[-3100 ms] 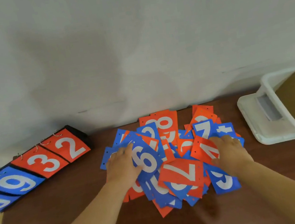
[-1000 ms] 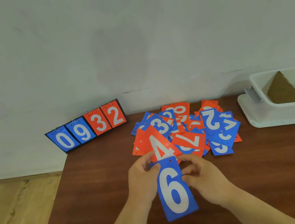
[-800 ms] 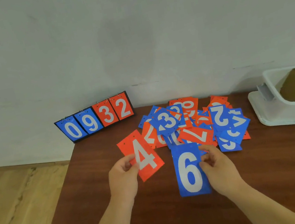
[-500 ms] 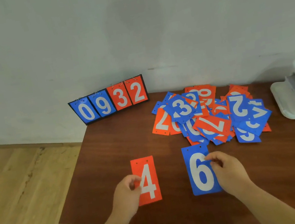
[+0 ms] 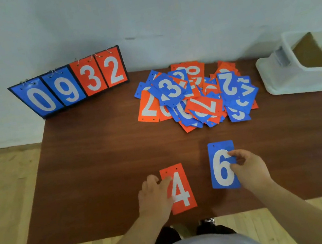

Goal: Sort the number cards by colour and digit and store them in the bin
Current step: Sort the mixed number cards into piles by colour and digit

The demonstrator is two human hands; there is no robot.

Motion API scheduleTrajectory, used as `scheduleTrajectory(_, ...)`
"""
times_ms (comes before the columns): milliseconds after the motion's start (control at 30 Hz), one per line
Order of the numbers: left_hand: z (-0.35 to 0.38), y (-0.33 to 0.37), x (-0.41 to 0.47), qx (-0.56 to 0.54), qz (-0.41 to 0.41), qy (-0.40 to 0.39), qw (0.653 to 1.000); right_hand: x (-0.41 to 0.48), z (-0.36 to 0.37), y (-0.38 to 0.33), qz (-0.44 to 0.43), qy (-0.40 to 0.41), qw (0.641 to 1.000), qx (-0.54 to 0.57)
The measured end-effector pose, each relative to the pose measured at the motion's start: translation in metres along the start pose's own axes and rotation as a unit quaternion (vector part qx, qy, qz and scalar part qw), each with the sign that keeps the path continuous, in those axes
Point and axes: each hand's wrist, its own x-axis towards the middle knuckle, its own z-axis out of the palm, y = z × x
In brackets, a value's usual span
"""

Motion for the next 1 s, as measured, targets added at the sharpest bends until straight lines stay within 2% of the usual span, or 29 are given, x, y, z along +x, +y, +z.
scheduleTrajectory(133,-0.005,0.001,0.005,0.063,0.038,-0.009,0.997,0.003,-0.011,0.017,0.030,0.025,0.999,-0.001)
scheduleTrajectory(367,0.002,0.024,0.014,0.100,0.087,-0.049,0.990,0.032,-0.035,0.059,0.055,0.038,0.998,0.011)
scheduleTrajectory(567,0.010,0.075,0.031,0.113,0.070,-0.047,0.990,0.103,-0.091,0.075,0.045,0.058,0.997,0.015)
scheduleTrajectory(667,0.014,0.103,0.042,0.098,0.047,-0.045,0.993,0.142,-0.114,0.082,0.012,0.051,0.999,-0.005)
scheduleTrajectory(767,0.016,0.127,0.050,0.101,0.032,-0.051,0.993,0.172,-0.122,0.088,-0.023,0.032,0.997,-0.072)
scheduleTrajectory(833,0.018,0.137,0.052,0.103,0.018,-0.052,0.993,0.177,-0.118,0.090,-0.057,0.021,0.984,-0.168)
scheduleTrajectory(933,0.021,0.145,0.049,0.099,-0.001,-0.046,0.994,0.171,-0.106,0.095,-0.159,-0.024,0.937,-0.311)
scheduleTrajectory(1000,0.022,0.148,0.048,0.101,-0.010,-0.049,0.994,0.167,-0.099,0.101,-0.200,-0.062,0.908,-0.362)
